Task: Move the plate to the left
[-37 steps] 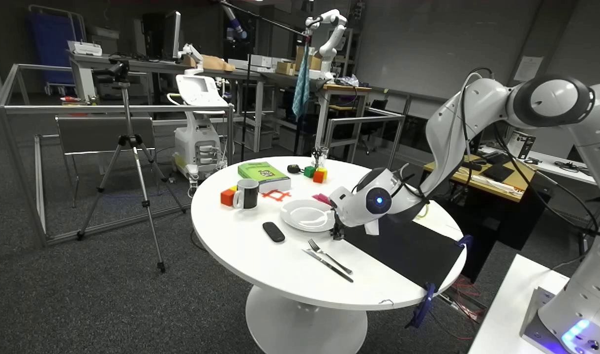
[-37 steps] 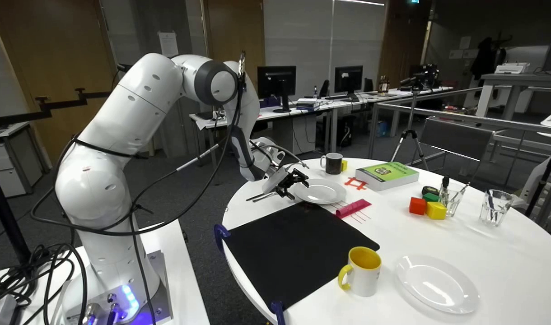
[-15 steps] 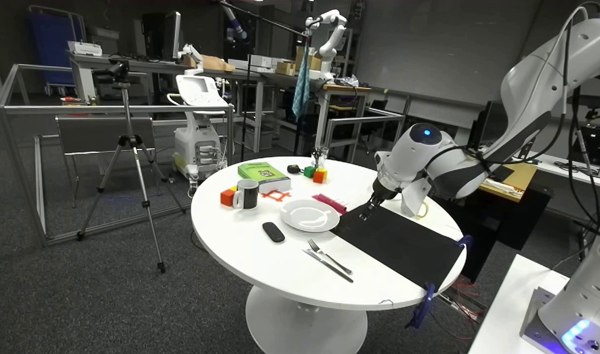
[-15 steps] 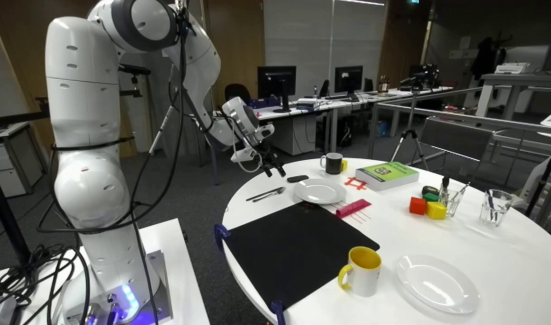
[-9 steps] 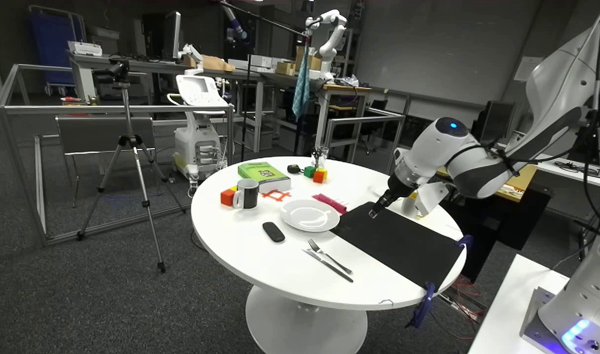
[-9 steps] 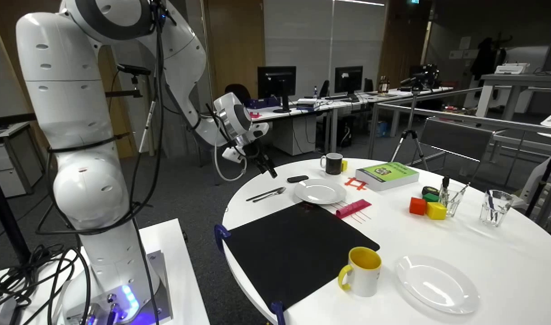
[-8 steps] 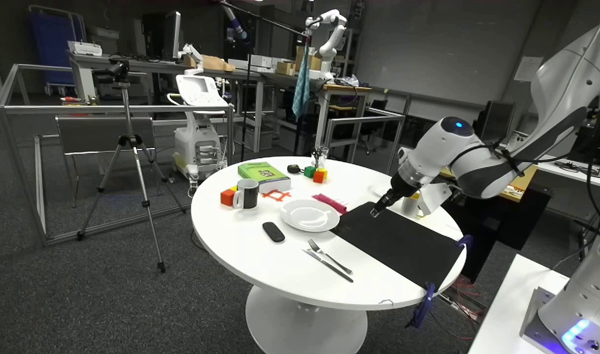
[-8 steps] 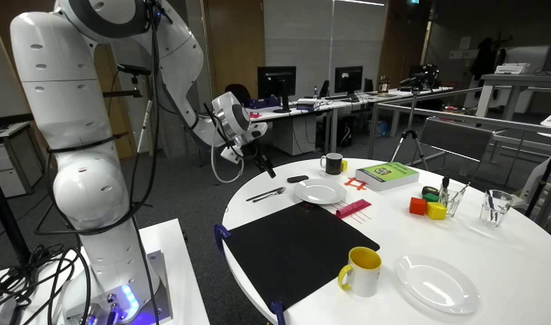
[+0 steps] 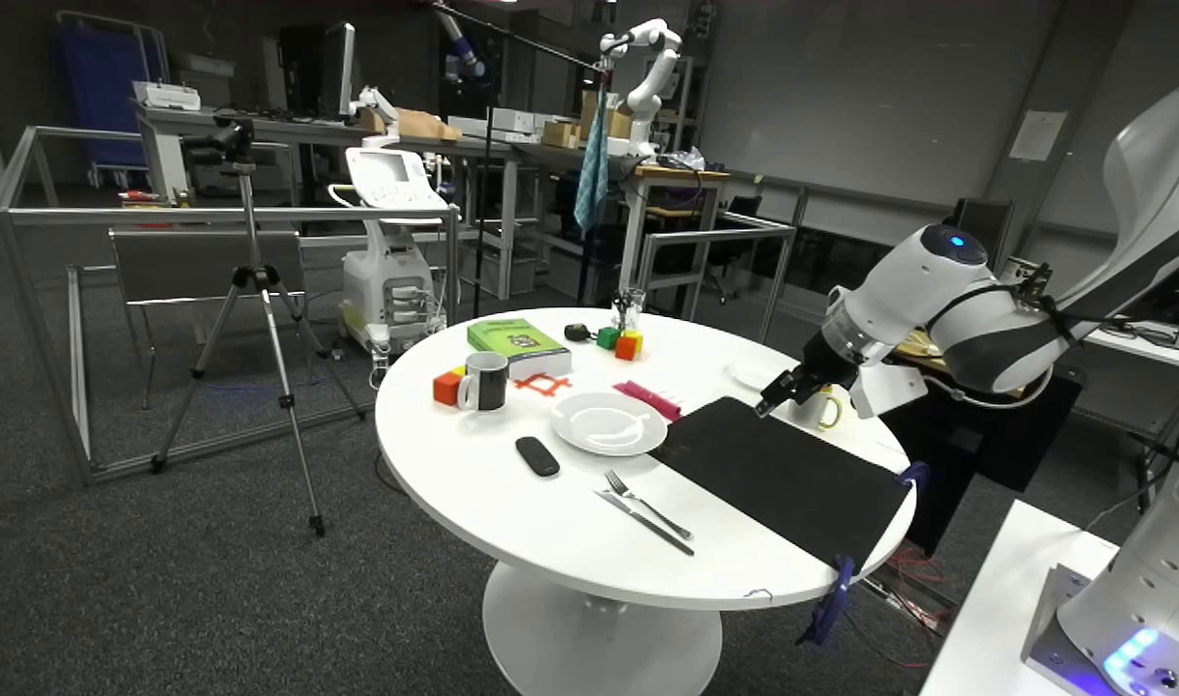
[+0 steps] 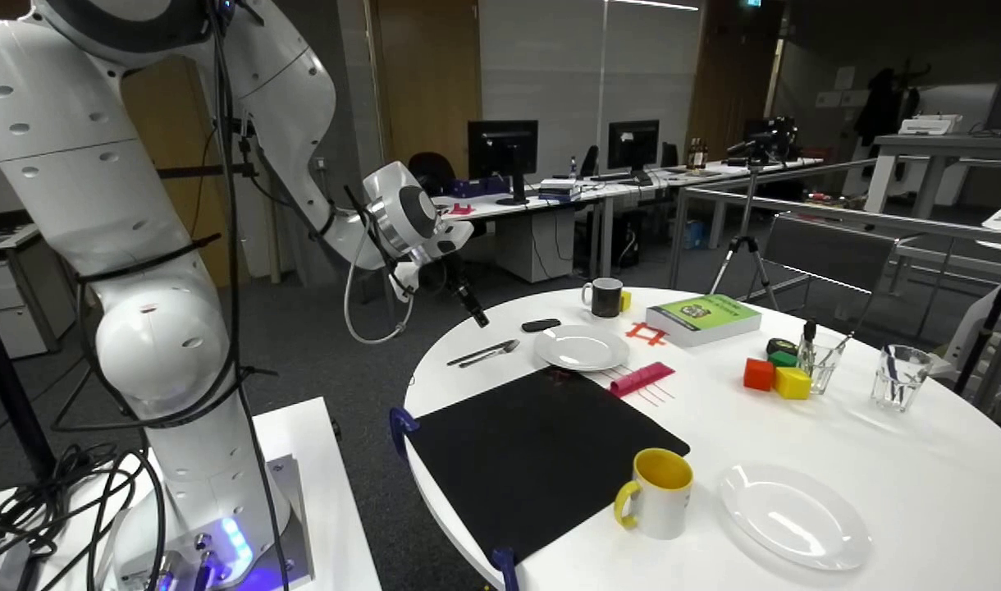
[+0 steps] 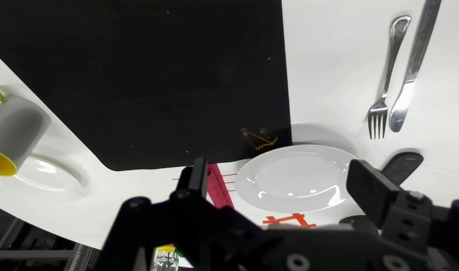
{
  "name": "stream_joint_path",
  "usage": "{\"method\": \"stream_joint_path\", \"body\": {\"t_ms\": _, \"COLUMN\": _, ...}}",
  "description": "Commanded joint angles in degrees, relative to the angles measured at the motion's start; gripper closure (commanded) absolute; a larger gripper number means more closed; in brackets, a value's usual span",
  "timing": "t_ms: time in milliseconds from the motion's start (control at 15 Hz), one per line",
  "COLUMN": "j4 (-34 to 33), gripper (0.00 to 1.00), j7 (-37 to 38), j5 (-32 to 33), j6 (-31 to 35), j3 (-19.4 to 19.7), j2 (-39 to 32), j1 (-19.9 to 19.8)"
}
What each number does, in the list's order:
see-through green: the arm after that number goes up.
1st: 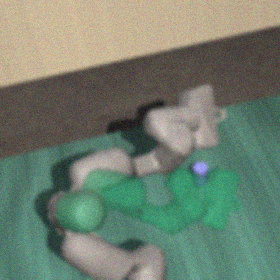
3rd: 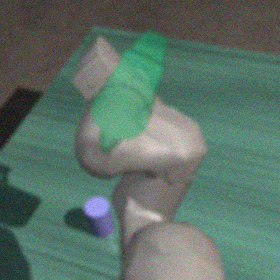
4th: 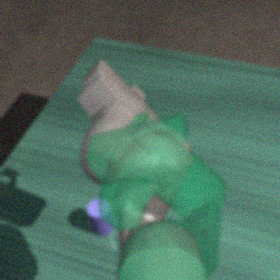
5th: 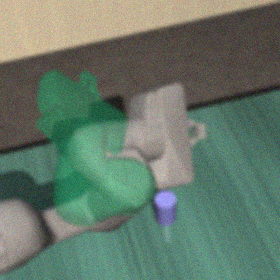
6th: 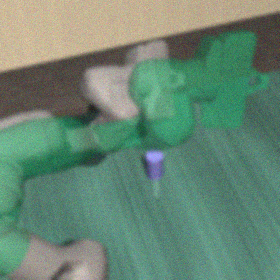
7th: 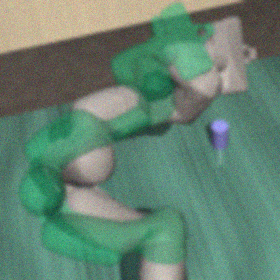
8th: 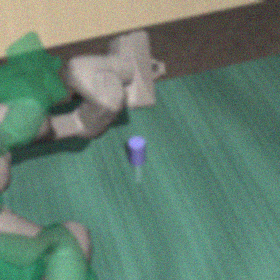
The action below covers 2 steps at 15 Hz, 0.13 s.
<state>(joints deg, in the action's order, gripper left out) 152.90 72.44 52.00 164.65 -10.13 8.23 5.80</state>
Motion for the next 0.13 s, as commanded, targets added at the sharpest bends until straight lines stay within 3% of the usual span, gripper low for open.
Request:
{"method": "stream_joint_path", "body": {"t_ms": 0, "j4": 0.1, "gripper": 0.00, "j7": 0.0, "j5": 0.0, "j6": 0.0, "j3": 0.0, "j2": 0.1, "j1": 0.0}}
{"method": "stream_joint_path", "body": {"t_ms": 67, "j4": 0.1, "gripper": 0.00, "j7": 0.0, "j5": 0.0, "j6": 0.0, "j3": 0.0, "j2": 0.1, "j1": 0.0}}
